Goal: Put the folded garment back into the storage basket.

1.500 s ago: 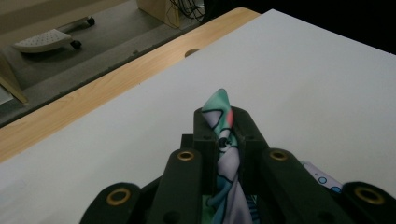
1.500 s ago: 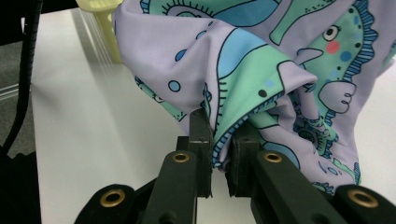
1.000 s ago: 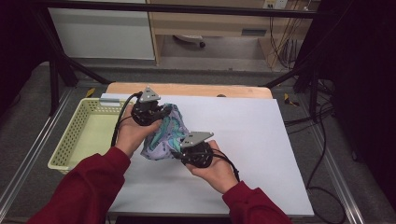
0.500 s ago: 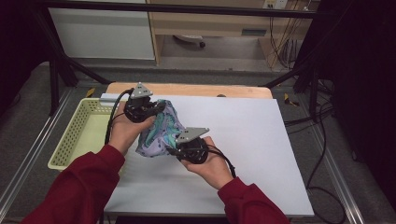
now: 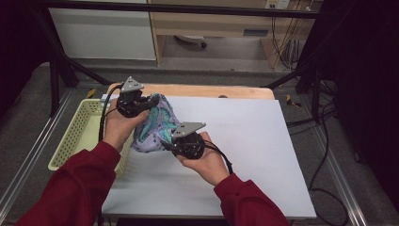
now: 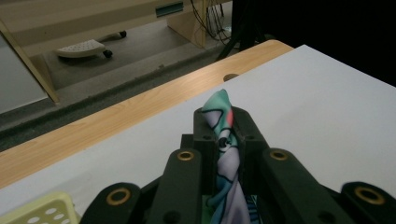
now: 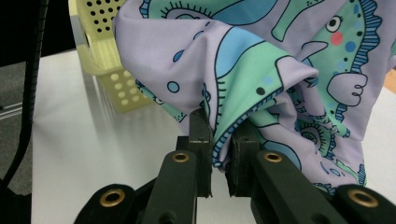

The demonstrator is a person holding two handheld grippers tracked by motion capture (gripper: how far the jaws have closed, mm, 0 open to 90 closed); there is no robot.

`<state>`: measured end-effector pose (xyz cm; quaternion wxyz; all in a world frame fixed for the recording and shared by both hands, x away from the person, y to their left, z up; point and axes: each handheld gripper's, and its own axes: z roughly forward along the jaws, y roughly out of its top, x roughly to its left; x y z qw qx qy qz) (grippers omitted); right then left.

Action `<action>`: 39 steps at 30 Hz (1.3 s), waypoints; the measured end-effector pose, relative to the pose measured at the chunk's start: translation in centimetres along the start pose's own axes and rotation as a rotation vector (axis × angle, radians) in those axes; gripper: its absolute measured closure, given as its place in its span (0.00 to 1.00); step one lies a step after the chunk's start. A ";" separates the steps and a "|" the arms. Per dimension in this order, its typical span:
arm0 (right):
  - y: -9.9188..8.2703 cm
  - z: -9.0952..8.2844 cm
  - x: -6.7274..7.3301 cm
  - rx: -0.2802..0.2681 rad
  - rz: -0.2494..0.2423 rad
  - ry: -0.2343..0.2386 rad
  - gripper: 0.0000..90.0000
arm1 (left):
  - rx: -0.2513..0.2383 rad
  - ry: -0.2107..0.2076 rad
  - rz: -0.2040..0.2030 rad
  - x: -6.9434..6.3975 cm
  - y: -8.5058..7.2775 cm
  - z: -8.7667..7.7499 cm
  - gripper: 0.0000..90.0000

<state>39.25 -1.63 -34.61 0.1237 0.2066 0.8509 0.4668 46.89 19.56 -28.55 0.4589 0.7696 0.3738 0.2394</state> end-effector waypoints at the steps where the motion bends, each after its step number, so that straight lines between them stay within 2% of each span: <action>1: 0.2 0.1 0.0 -0.002 -0.002 0.000 0.92 | 0.000 0.002 0.000 0.1 0.0 -0.1 0.91; 9: 1.4 0.8 0.3 -0.015 -0.018 0.005 0.92 | -0.017 0.017 -0.017 1.2 0.1 -1.1 0.91; 25: 3.9 3.4 1.2 -0.053 -0.038 0.022 0.92 | -0.054 0.064 -0.047 3.7 -0.1 -3.6 0.91; 30: 4.5 4.0 1.4 -0.062 -0.043 0.027 0.92 | -0.067 0.079 -0.043 4.4 0.0 -4.7 0.91; 39: 5.7 6.1 2.1 -0.087 -0.052 0.040 0.92 | -0.089 0.102 -0.053 6.1 -0.6 -5.9 0.91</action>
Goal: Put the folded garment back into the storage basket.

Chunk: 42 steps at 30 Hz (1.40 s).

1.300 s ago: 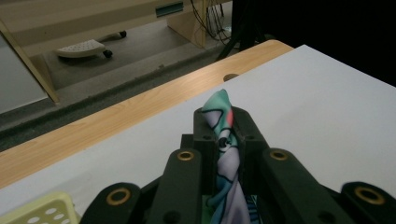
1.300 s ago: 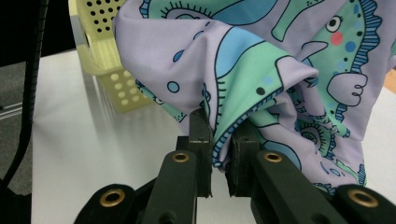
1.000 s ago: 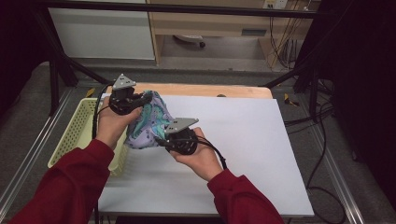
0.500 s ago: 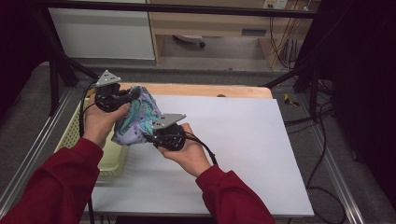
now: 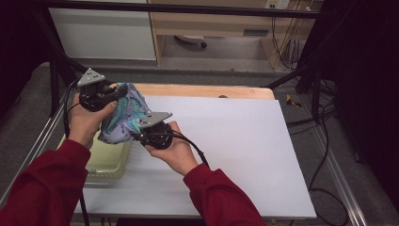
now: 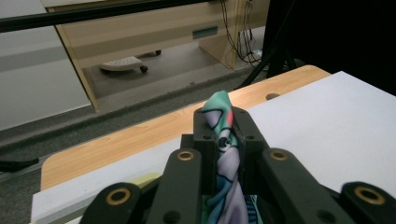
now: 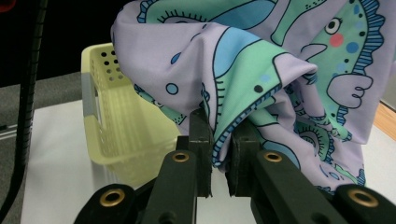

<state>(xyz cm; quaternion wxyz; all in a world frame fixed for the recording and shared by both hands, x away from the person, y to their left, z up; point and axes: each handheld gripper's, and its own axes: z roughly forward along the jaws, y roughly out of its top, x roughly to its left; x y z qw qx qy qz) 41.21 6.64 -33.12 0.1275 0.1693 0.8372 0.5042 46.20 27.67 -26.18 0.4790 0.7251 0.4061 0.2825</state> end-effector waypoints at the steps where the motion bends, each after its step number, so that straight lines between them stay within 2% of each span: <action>1: 0.0 0.0 0.0 0.000 0.000 0.000 0.92 | 0.000 0.000 0.000 0.0 0.0 0.0 0.91; 15: 0.8 2.2 0.9 -0.021 0.002 0.024 0.92 | -0.003 0.025 -0.003 1.9 -0.6 -1.4 0.91; 42: 1.3 4.5 1.8 -0.039 0.005 0.047 0.92 | 0.008 0.047 -0.022 3.4 -1.5 -2.2 0.91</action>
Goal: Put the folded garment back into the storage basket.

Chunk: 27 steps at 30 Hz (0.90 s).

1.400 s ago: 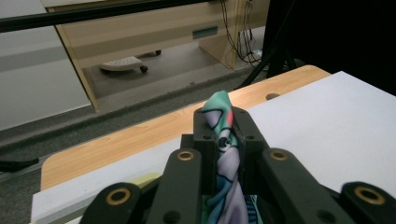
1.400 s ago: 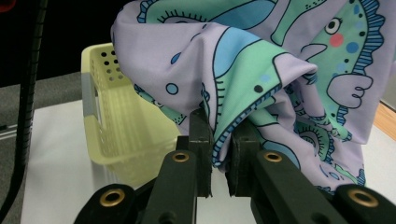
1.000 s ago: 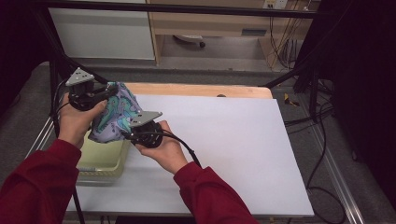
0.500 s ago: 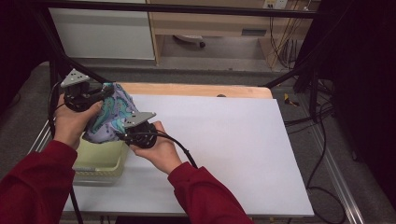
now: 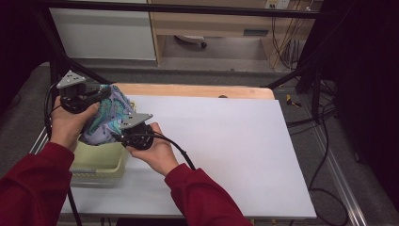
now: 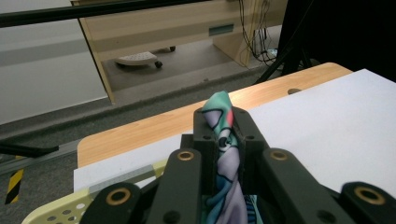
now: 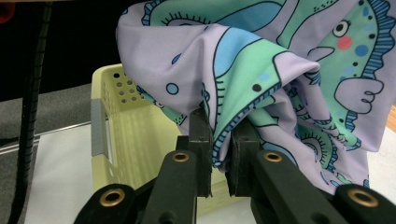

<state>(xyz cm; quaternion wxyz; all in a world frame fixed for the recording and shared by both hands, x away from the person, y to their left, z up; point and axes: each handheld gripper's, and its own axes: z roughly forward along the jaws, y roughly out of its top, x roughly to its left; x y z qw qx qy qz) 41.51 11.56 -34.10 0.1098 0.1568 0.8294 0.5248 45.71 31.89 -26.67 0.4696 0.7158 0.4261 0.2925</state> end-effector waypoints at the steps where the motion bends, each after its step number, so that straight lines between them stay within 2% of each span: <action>1: 0.0 0.0 0.0 0.000 0.000 0.000 0.92 | 0.001 0.000 -0.001 0.0 0.0 -0.1 0.91; 12: 0.1 0.7 0.5 -0.014 0.003 0.006 0.92 | -0.014 0.014 -0.011 0.7 -0.1 -1.1 0.91; 17: 0.1 1.3 0.6 -0.011 0.003 0.010 0.92 | -0.034 0.022 0.002 1.2 -0.5 -1.1 0.91; 21: 0.0 2.0 0.6 -0.006 0.007 0.012 0.92 | -0.042 0.023 -0.016 1.4 -0.9 -1.1 0.91; 27: 0.1 2.1 0.8 -0.010 0.006 0.010 0.92 | -0.046 0.025 -0.013 1.5 -0.8 -1.4 0.91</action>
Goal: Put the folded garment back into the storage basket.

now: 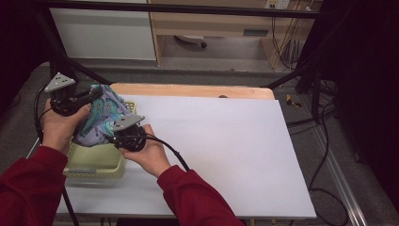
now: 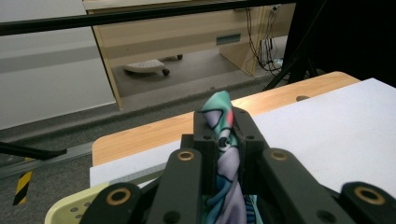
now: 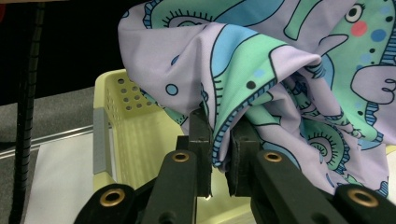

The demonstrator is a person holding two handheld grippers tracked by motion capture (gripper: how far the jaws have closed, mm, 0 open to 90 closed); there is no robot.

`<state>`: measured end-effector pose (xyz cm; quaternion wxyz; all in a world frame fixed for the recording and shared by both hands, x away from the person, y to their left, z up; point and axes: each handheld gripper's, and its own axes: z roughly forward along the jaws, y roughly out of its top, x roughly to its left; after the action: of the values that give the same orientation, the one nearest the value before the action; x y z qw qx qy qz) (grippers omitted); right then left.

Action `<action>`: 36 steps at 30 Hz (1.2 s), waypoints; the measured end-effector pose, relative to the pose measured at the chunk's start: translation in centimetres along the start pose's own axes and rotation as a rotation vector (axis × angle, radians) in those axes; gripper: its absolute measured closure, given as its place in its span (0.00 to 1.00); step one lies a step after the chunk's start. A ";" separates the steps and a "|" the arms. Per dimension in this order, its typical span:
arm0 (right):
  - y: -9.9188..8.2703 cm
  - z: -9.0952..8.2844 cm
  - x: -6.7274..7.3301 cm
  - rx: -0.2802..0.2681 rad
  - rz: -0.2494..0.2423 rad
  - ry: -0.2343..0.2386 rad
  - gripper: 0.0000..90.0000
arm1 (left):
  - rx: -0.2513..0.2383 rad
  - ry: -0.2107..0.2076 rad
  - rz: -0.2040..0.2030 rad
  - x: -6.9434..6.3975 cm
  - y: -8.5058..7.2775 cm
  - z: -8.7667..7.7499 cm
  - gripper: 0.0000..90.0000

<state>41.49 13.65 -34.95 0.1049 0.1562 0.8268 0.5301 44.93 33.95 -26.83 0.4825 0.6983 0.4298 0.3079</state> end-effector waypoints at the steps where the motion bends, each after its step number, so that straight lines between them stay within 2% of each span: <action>1: 0.0 0.0 0.0 -0.001 0.001 -0.001 0.92 | -0.002 0.000 -0.002 0.0 0.0 0.0 0.91; 7: 0.1 0.4 -0.1 -0.012 0.005 -0.003 0.92 | -0.026 0.007 0.005 0.2 0.1 -0.1 0.91; 15: 0.1 0.8 0.0 -0.022 0.013 -0.007 0.92 | -0.029 0.005 0.002 0.4 0.1 -0.3 0.91; 26: -0.1 2.3 0.4 -0.035 0.027 -0.010 0.92 | -0.041 0.007 -0.001 1.1 -0.4 -0.1 0.91; 36: -0.1 2.5 0.6 -0.058 0.017 0.001 0.92 | -0.031 0.009 -0.002 1.7 -0.6 -0.2 0.91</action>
<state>41.75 15.95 -36.11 0.1044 0.1596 0.8097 0.5550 45.34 35.60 -27.31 0.4917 0.6891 0.4277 0.3170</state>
